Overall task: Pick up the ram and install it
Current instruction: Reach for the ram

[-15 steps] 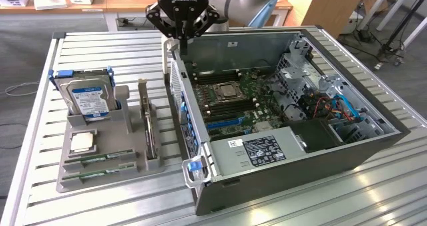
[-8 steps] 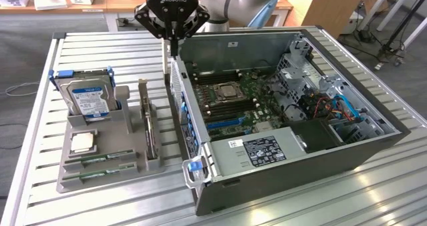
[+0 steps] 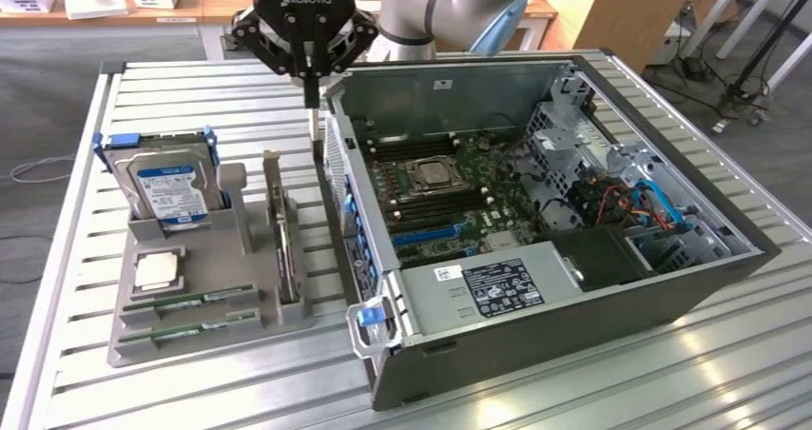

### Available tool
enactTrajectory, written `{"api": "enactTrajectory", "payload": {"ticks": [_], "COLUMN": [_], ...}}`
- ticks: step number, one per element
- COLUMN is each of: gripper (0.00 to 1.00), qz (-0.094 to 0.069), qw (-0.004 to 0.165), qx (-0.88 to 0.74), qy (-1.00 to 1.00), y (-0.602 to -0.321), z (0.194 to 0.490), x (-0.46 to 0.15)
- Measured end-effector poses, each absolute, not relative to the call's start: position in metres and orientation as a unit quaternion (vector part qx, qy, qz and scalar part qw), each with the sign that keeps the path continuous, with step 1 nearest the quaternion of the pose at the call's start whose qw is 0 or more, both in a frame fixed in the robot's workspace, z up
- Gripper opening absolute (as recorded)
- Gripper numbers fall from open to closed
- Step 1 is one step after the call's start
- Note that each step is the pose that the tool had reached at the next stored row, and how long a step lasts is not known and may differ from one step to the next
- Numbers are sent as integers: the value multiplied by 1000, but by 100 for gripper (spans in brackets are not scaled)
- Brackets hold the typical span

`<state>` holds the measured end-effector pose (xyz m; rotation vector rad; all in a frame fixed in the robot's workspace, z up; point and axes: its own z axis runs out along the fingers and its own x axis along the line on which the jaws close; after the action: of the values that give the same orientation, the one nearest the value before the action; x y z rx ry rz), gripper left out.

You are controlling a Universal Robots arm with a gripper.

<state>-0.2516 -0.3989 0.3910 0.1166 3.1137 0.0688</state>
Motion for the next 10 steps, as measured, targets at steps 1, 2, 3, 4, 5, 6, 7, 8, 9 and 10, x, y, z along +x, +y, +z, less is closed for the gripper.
{"api": "enactTrajectory", "payload": {"ticks": [1, 2, 3, 4, 5, 6, 7, 8, 9, 10], "gripper": [11, 11, 11, 11, 11, 11, 11, 11, 11, 11], "qz": [22, 22, 22, 22, 22, 22, 22, 22, 22, 22], "qw": [12, 12, 13, 12, 12, 13, 12, 12, 12, 12], "qx": [37, 37, 37, 37, 37, 37, 37, 37, 37, 37], "qy": [999, 999, 999, 999, 999, 999, 999, 999, 999, 999], "y": [-399, -399, -399, -399, -399, -399, -399, -399, -399, -399], "z": [391, 391, 391, 391, 391, 391, 391, 391, 391, 391], "x": [-254, -257, -260, -262, -265, -268, -270, -273, -276, -279]}}
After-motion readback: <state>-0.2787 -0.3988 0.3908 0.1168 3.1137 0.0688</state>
